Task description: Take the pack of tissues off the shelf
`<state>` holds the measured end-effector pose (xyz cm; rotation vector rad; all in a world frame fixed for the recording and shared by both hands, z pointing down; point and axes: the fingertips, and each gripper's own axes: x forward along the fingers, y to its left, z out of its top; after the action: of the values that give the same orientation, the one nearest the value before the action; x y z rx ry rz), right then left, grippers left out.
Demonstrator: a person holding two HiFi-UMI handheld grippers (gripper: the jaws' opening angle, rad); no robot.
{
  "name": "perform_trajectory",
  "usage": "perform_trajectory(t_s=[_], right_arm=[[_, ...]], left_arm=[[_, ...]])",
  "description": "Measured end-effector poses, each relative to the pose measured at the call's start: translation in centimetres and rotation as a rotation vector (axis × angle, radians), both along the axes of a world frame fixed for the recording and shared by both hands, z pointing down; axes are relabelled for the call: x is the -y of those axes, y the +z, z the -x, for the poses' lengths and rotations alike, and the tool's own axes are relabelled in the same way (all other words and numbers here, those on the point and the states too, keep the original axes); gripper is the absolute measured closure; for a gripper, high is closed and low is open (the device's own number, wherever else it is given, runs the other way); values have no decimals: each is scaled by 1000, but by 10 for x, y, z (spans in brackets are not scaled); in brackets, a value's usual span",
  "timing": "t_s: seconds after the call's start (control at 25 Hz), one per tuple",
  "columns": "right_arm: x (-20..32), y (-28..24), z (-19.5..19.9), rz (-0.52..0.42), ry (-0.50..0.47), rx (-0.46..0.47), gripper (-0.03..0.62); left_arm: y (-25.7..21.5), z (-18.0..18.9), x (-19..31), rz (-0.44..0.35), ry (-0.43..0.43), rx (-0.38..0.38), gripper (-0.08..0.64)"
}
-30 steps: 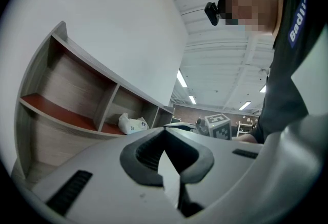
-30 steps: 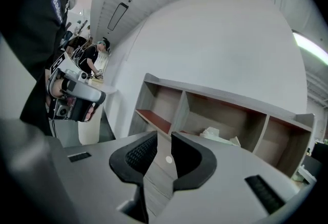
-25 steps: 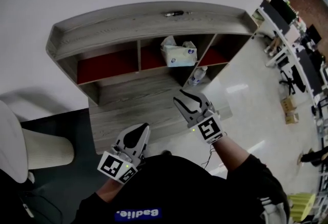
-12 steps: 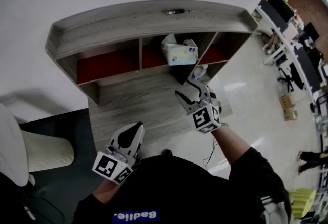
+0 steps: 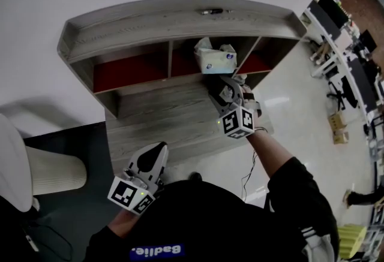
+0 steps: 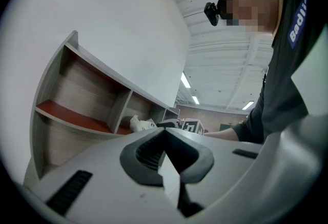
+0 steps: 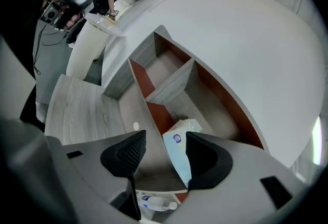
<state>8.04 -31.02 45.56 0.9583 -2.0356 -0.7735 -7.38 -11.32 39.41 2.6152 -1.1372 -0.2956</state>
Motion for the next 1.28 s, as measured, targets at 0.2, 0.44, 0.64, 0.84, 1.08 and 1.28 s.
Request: perform_trajectory(t_s=[0.2,0.44,0.64,0.84,1.08,1.28], right_arm=[[23,13,2,-40,-4,-109,345],[48,23,1,-71,11,-220,344],[61,33,-3,-74,18,-283,342],[73,41,-9,-65,29,-336,337],[88,55,-9,-23,22,-410,313],[101,62,-8,-8,28,-456,308]], left_arm=[[3,3,-1,8,-12,0,561],[5,2,0,15,-13,-1,561],[6,2,0,15,-16,-5,561],[9,1,-1,24,-19,-4,561],[13,3,-2,37,-28,-8,561],[17,4,-2,46,-37,-9,562]])
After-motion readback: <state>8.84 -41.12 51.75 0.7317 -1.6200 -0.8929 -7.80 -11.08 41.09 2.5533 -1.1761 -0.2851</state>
